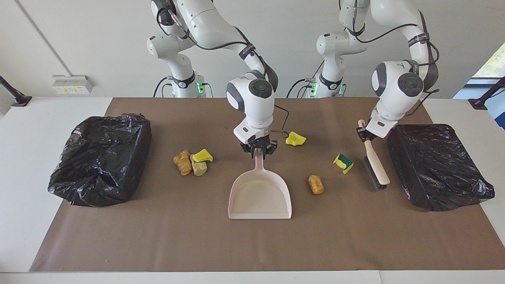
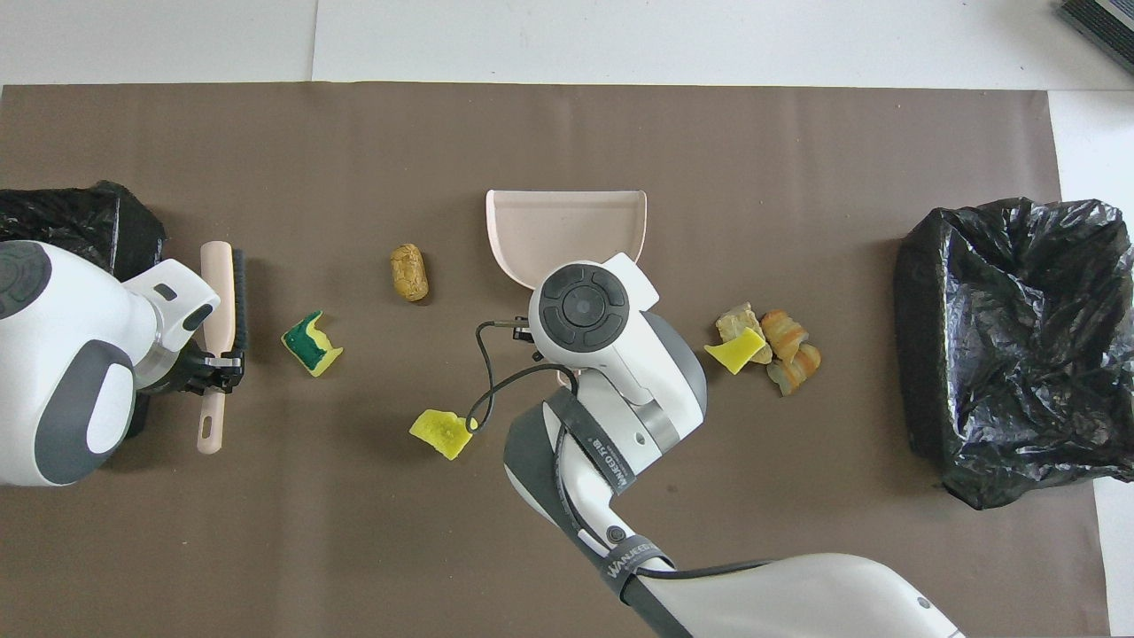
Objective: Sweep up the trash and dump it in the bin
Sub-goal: 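Set the dustpan by the sponge while the left gripper places the brush beyond it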
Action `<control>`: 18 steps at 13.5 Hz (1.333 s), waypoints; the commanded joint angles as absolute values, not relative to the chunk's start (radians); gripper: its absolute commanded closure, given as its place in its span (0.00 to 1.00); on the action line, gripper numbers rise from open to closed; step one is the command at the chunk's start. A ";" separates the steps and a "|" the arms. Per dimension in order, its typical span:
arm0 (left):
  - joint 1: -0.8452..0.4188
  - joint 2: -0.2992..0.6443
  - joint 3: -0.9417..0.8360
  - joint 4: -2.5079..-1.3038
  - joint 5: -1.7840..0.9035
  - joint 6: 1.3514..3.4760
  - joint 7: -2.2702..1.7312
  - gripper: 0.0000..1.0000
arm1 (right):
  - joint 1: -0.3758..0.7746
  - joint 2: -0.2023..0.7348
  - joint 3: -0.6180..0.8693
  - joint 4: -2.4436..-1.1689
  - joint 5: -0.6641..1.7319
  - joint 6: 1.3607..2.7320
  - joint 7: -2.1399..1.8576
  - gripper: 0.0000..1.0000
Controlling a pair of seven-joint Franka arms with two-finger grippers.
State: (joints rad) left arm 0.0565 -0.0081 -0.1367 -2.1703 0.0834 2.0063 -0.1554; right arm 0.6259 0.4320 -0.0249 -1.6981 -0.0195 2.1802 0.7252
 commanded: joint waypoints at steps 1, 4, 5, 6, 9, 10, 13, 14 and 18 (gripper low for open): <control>0.003 0.001 -0.137 -2.168 0.100 2.025 -0.163 1.00 | 0.608 0.439 -0.025 -1.686 -0.032 2.183 0.652 1.00; -0.032 0.021 -0.138 -2.157 0.086 2.042 -0.167 1.00 | 0.580 0.394 -0.031 -1.695 -0.032 2.152 0.563 1.00; -0.043 0.021 -0.138 -2.158 0.084 2.045 -0.170 1.00 | 0.577 0.374 -0.031 -1.707 -0.032 2.146 0.511 1.00; -0.055 0.020 -0.138 -2.158 0.084 2.043 -0.175 1.00 | 0.577 0.344 -0.032 -1.727 -0.031 2.145 0.450 1.00; -0.092 0.015 -0.140 -2.166 0.040 2.039 -0.182 1.00 | 0.565 0.206 -0.032 -1.882 -0.040 2.141 0.260 1.00; -0.107 0.012 -0.140 -2.167 0.035 2.036 -0.184 1.00 | 0.565 0.177 -0.034 -1.919 -0.044 2.140 0.151 1.00; -0.165 0.002 -0.141 -2.181 -0.001 2.031 -0.192 1.00 | 0.548 0.160 -0.034 -1.950 -0.125 2.123 -0.244 1.00; -0.188 0.000 -0.141 -2.183 -0.023 2.029 -0.193 1.00 | 0.546 0.156 -0.034 -1.954 -0.139 2.129 -0.303 1.00; -0.273 -0.014 -0.141 -2.191 -0.067 2.029 -0.236 1.00 | 0.557 0.072 -0.031 -2.135 -0.141 2.261 -0.543 1.00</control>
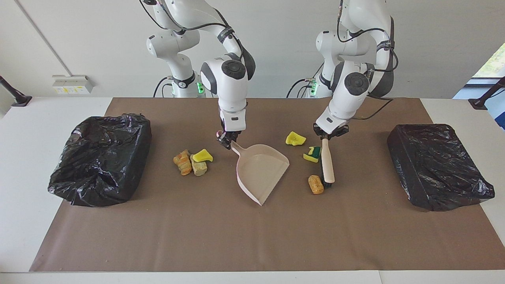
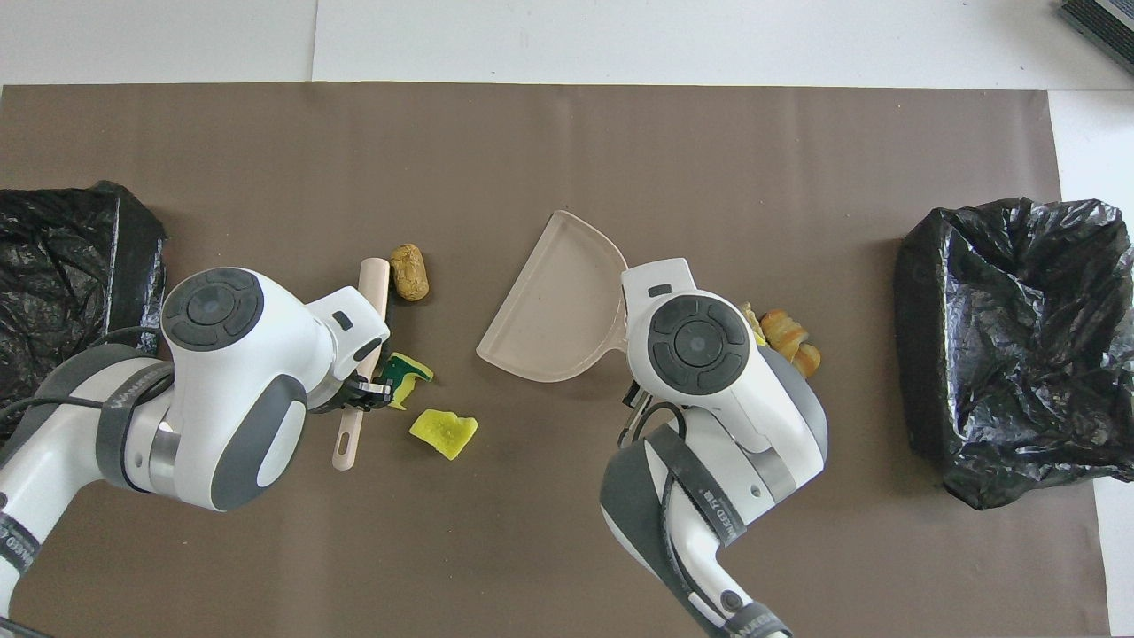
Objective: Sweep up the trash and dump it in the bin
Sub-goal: 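Set the dustpan by the sponge while the left gripper places the brush beyond it, then sweep the sponge and sticky note into the dustpan with the left gripper's brush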
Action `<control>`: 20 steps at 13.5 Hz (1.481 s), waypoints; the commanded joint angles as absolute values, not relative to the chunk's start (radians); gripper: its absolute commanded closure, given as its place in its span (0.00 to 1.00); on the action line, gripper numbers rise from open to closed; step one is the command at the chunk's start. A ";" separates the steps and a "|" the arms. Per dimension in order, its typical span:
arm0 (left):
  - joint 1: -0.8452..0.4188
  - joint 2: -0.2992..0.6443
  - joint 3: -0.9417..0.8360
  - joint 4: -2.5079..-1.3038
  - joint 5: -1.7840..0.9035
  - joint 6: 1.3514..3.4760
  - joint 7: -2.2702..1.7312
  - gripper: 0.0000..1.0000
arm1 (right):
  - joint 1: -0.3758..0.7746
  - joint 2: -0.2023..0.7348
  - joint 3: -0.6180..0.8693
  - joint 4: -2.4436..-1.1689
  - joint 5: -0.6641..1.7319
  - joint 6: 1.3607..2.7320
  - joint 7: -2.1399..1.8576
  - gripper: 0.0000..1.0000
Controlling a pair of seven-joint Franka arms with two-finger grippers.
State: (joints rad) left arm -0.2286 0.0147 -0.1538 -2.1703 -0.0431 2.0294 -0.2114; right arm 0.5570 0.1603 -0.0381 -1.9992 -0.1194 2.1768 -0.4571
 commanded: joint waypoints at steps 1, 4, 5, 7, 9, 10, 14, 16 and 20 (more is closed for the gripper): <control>-0.284 -0.014 -0.141 -2.191 -0.077 2.029 -0.242 1.00 | 0.558 0.065 -0.029 -2.147 -0.141 2.264 -0.579 1.00; -0.320 -0.014 -0.141 -2.191 -0.109 2.031 -0.244 1.00 | 0.568 0.072 -0.025 -2.143 -0.141 2.264 -0.629 1.00; -0.345 -0.015 -0.141 -2.191 -0.120 2.037 -0.255 1.00 | 0.575 0.072 -0.025 -2.144 -0.140 2.264 -0.637 1.00; -0.386 -0.017 -0.143 -2.189 -0.124 2.040 -0.278 1.00 | 0.578 0.077 -0.023 -2.151 -0.132 2.250 -0.647 1.00; -0.438 -0.023 -0.143 -2.184 -0.133 2.039 -0.278 1.00 | 0.574 0.086 -0.023 -2.154 -0.123 2.253 -0.733 1.00; -0.463 -0.023 -0.144 -2.178 -0.146 2.040 -0.275 1.00 | 0.572 0.089 -0.023 -2.154 -0.123 2.259 -0.783 1.00; -0.522 0.000 -0.144 -2.083 -0.166 2.029 -0.276 1.00 | 0.568 0.109 -0.023 -2.152 -0.123 2.266 -0.857 1.00; -0.523 -0.015 -0.144 -2.079 -0.166 2.016 -0.282 1.00 | 0.566 0.109 -0.025 -2.152 -0.123 2.266 -0.862 1.00; -0.526 -0.066 -0.144 -2.088 -0.166 1.884 -0.484 1.00 | 0.568 0.124 -0.023 -2.152 -0.123 2.272 -0.861 1.00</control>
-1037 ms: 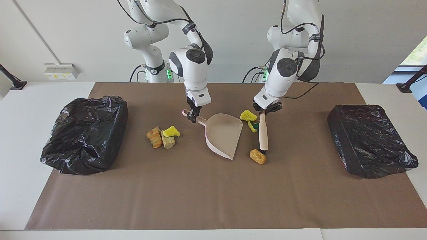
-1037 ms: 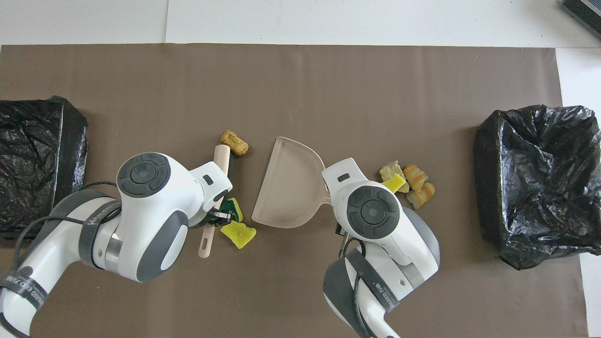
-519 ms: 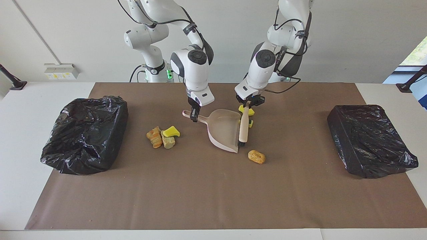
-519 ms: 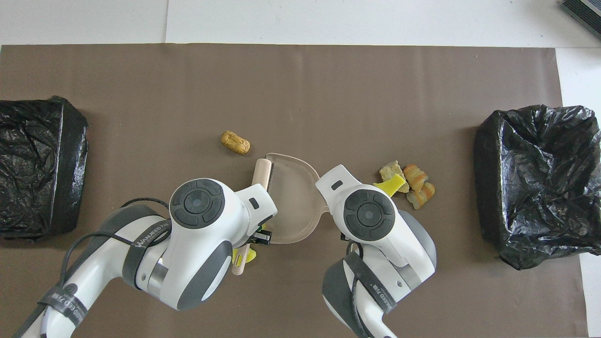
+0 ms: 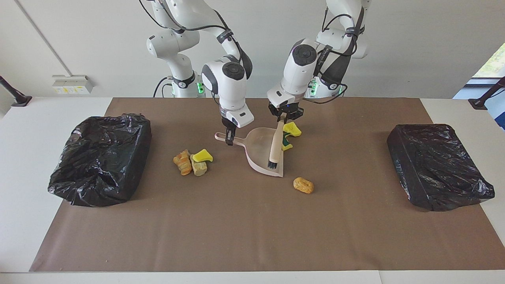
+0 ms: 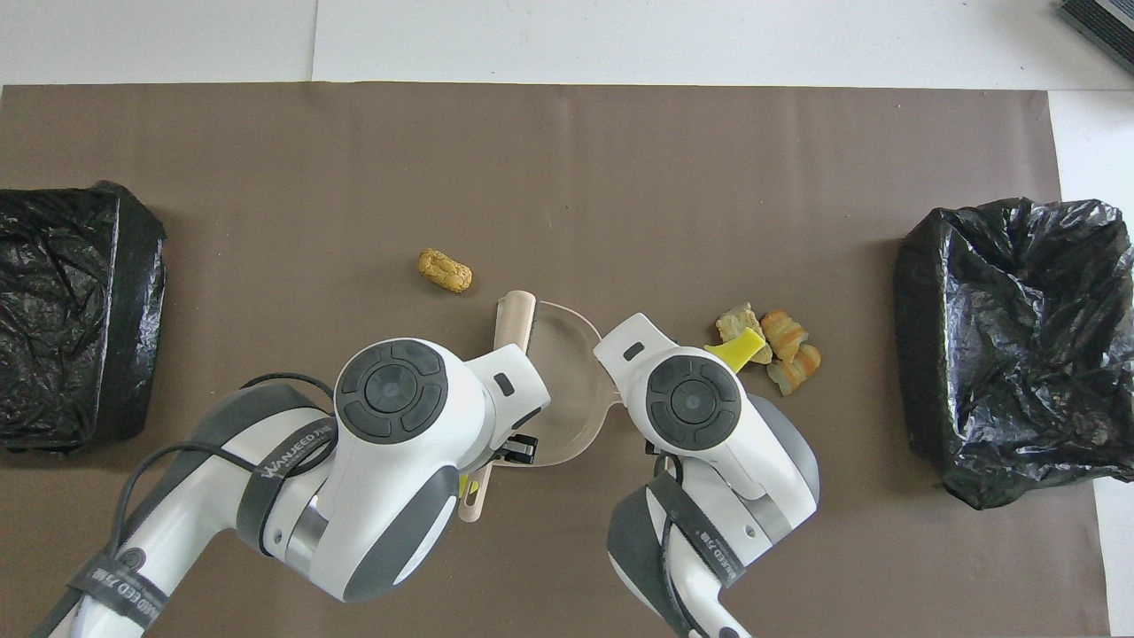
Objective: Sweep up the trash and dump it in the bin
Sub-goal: 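Sweep the sponge and sticky note into the dustpan with the left gripper's brush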
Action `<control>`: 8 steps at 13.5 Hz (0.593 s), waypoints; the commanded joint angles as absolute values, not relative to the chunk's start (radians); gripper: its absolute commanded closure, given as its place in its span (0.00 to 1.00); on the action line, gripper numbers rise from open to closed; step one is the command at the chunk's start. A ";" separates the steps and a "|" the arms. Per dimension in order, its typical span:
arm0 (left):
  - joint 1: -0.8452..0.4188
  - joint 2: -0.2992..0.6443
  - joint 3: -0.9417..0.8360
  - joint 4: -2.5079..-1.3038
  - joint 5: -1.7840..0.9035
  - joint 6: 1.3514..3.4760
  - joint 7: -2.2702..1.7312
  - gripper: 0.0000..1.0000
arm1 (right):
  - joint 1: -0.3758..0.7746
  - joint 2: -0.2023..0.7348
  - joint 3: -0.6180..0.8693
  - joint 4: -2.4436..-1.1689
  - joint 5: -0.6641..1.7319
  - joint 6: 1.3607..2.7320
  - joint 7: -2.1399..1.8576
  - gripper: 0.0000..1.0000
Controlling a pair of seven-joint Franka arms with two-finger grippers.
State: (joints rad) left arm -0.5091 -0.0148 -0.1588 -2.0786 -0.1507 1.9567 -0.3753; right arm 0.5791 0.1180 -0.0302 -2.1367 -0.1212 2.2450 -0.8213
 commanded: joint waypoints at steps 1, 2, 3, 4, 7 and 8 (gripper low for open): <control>-0.526 -0.083 -0.143 -2.094 -0.164 1.844 -0.544 1.00 | 0.568 0.124 -0.023 -2.154 -0.123 2.272 -0.864 1.00; -0.520 -0.100 -0.141 -2.098 -0.155 1.813 -0.590 1.00 | 0.568 0.123 -0.023 -2.154 -0.123 2.272 -0.864 1.00; -0.520 -0.113 -0.141 -2.117 -0.150 1.790 -0.645 1.00 | 0.568 0.123 -0.023 -2.154 -0.123 2.270 -0.862 1.00; -0.519 -0.135 -0.141 -2.149 -0.135 1.789 -0.704 1.00 | 0.568 0.123 -0.023 -2.154 -0.123 2.270 -0.862 1.00; -0.526 -0.224 -0.144 -2.271 -0.112 1.809 -0.790 1.00 | 0.565 0.127 -0.023 -2.149 -0.123 2.275 -0.848 1.00; -0.528 -0.250 -0.146 -2.308 -0.112 1.810 -0.848 1.00 | 0.565 0.129 -0.023 -2.149 -0.123 2.284 -0.850 1.00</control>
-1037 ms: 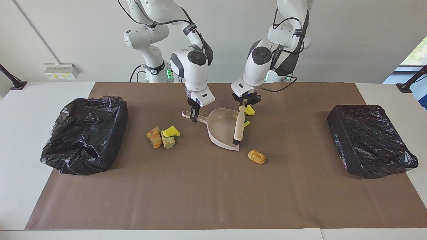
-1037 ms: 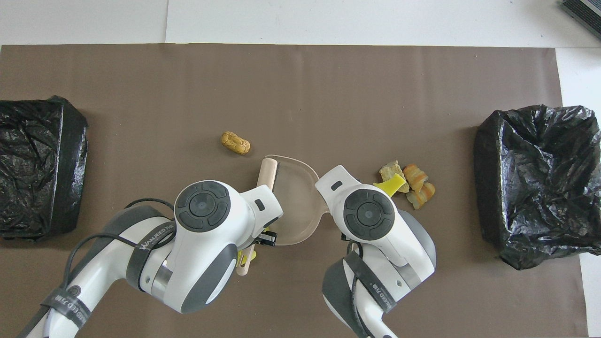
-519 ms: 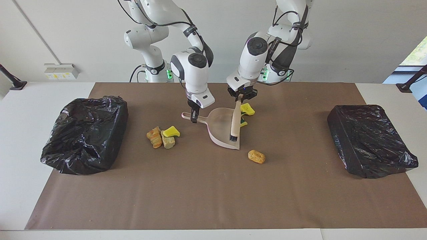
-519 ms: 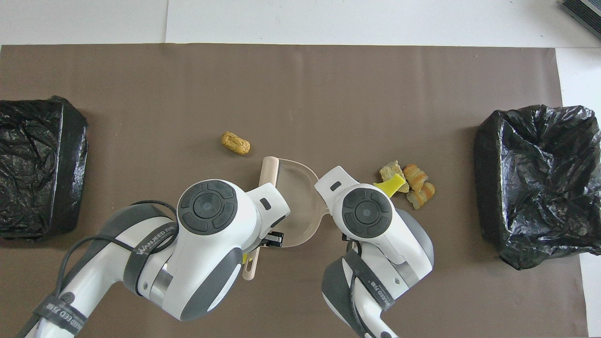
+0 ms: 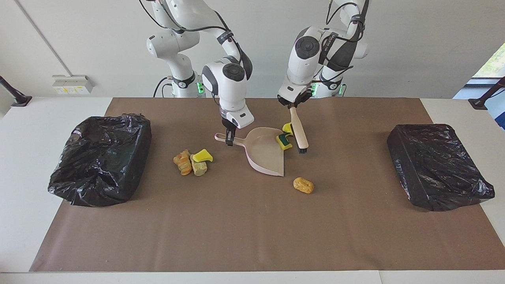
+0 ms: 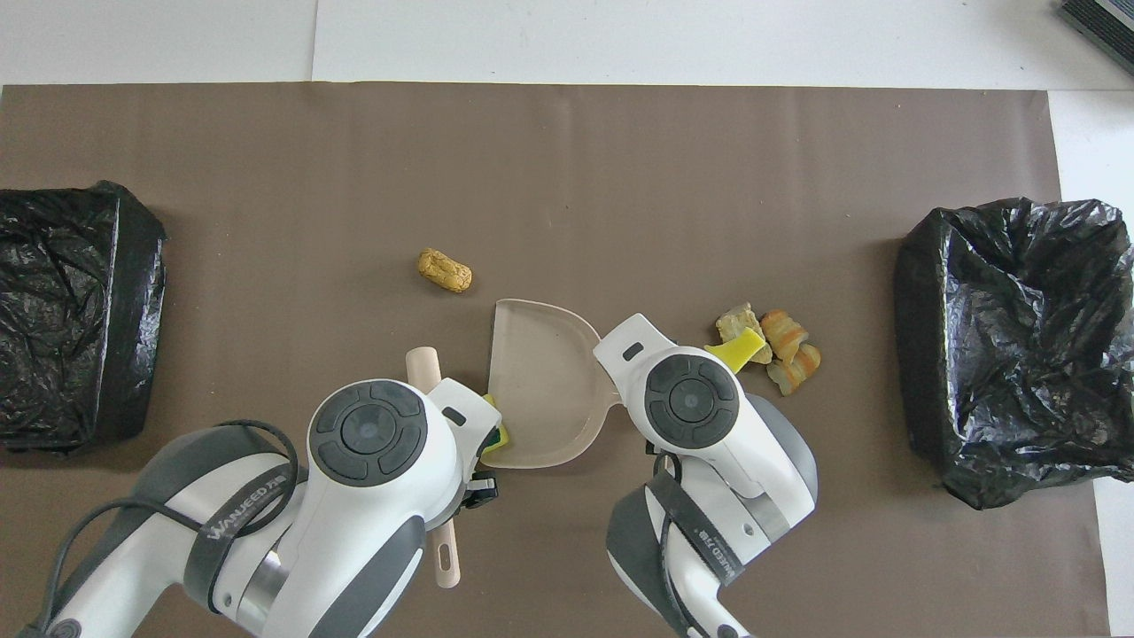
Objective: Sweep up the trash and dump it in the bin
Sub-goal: 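Sweep the sponge and sticky note into the dustpan with the left gripper's brush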
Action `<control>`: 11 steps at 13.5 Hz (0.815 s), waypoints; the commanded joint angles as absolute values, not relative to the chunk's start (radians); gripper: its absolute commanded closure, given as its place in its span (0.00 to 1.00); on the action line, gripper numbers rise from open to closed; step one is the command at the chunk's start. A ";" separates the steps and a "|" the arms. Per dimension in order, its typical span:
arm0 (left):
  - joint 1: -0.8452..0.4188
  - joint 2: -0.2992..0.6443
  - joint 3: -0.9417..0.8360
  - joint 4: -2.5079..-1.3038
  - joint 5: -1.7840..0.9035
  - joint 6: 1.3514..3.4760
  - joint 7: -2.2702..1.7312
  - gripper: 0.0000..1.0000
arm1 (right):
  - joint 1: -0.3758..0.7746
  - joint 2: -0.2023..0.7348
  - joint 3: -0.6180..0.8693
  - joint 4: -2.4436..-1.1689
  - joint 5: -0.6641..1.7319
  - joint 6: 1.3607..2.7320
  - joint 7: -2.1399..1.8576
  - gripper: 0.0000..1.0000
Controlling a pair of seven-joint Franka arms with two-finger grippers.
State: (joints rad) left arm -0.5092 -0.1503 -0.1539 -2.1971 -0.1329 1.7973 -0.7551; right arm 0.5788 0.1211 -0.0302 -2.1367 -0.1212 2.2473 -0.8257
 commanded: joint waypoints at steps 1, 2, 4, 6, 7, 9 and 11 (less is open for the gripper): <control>-0.528 -0.264 -0.149 -2.328 -0.112 1.810 -0.929 1.00 | 0.566 0.136 -0.023 -2.151 -0.123 2.284 -0.859 1.00; -0.546 -0.268 -0.155 -2.359 -0.112 1.812 -1.019 1.00 | 0.568 0.150 -0.023 -2.151 -0.123 2.284 -0.865 1.00; -0.604 -0.268 -0.155 -2.381 -0.117 1.854 -1.174 1.00 | 0.568 0.155 -0.023 -2.143 -0.124 2.284 -0.868 1.00; -0.650 -0.235 -0.155 -2.384 -0.156 1.931 -1.314 1.00 | 0.568 0.155 -0.023 -2.143 -0.124 2.283 -0.885 1.00; -0.687 -0.210 -0.155 -2.385 -0.176 1.946 -1.362 1.00 | 0.568 0.155 -0.025 -2.135 -0.127 2.266 -0.915 1.00; -0.695 -0.187 -0.155 -2.385 -0.204 1.977 -1.445 1.00 | 0.568 0.146 -0.026 -2.132 -0.138 2.223 -0.972 1.00; -0.712 -0.178 -0.155 -2.401 -0.210 1.985 -1.468 1.00 | 0.566 0.147 -0.026 -2.112 -0.140 2.203 -0.977 1.00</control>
